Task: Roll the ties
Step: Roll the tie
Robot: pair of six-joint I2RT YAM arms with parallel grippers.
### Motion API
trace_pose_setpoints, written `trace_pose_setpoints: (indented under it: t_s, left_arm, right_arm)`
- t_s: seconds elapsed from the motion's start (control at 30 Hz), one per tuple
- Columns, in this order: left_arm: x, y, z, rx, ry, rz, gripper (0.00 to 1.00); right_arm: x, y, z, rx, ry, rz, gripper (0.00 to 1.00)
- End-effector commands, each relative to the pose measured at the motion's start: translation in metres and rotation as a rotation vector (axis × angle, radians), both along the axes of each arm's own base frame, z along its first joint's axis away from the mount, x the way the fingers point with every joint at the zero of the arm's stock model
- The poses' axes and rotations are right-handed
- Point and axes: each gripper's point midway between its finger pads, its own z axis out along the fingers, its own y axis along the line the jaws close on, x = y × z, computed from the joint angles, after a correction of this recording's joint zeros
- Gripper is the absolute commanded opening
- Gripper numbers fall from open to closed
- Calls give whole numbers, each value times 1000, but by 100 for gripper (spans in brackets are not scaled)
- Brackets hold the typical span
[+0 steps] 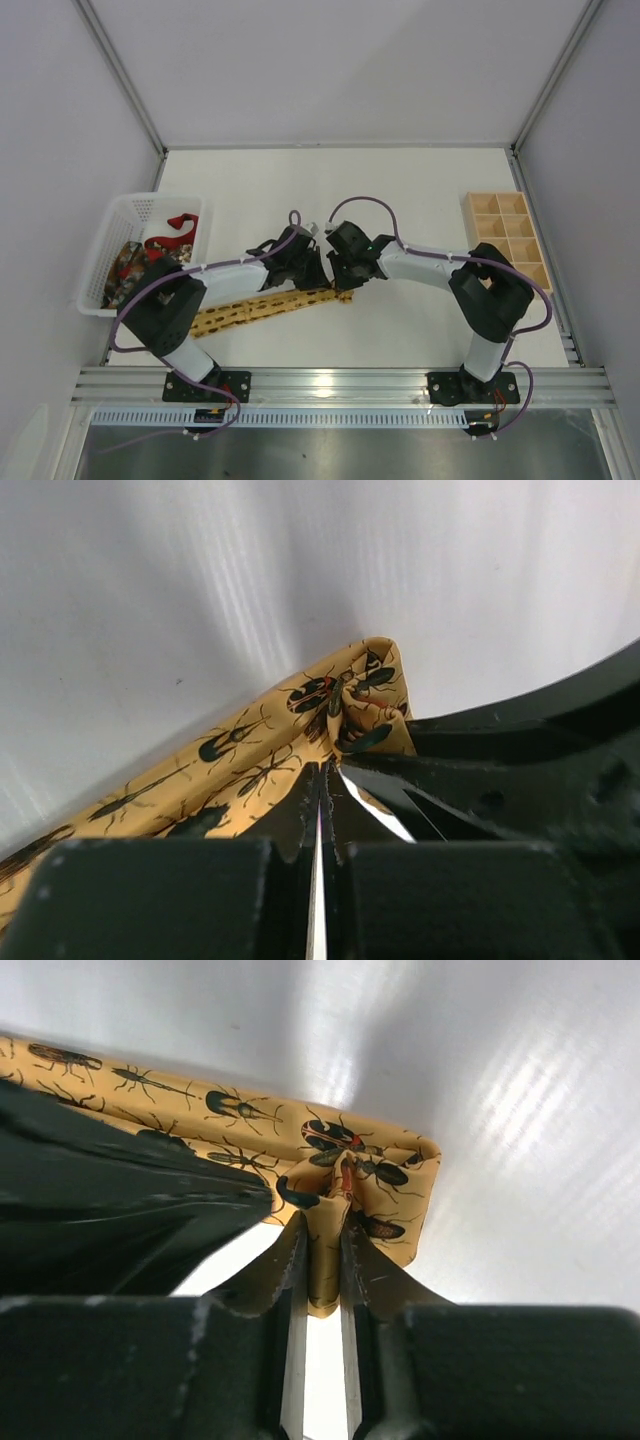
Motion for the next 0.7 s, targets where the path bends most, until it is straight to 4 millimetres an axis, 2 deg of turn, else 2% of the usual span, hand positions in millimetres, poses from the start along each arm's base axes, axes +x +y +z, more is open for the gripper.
trace_pose_setpoints:
  t_s: [0.0,0.03,0.07,0.2,0.3,0.4,0.47,0.5,0.53,0.67]
  left_arm:
    - [-8,5,-19,27,44,-4,0]
    - [-14,6,-25,22,65,-7,0]
    - [-15,4,-27,12,70,-7,0]
    - [-17,9,-35,16,74,10,0]
    - [-19,12,-39,24,81,13,0]
    - [-19,16,-41,29,84,21,0]
    - [-20,18,-43,34,86,24,0]
    - [-19,19,-43,30,88,29,0]
    - [-20,19,-43,31,88,28,0]
    - [-21,21,-45,31,95,32,0]
  right_arm:
    - [-13,16,-14,30,70,49,19]
    - [-18,22,-13,56,95,69,27]
    - [-20,24,-13,69,106,75,30]
    - [-27,28,-16,133,164,71,38]
    - [-29,28,-14,185,189,61,47]
    - [-31,27,-13,247,225,52,49]
    - [-27,33,-1,366,246,41,52]
    - [-33,27,-8,385,275,29,53]
    - [-33,33,0,456,279,46,56]
    - [-31,33,8,576,297,34,56]
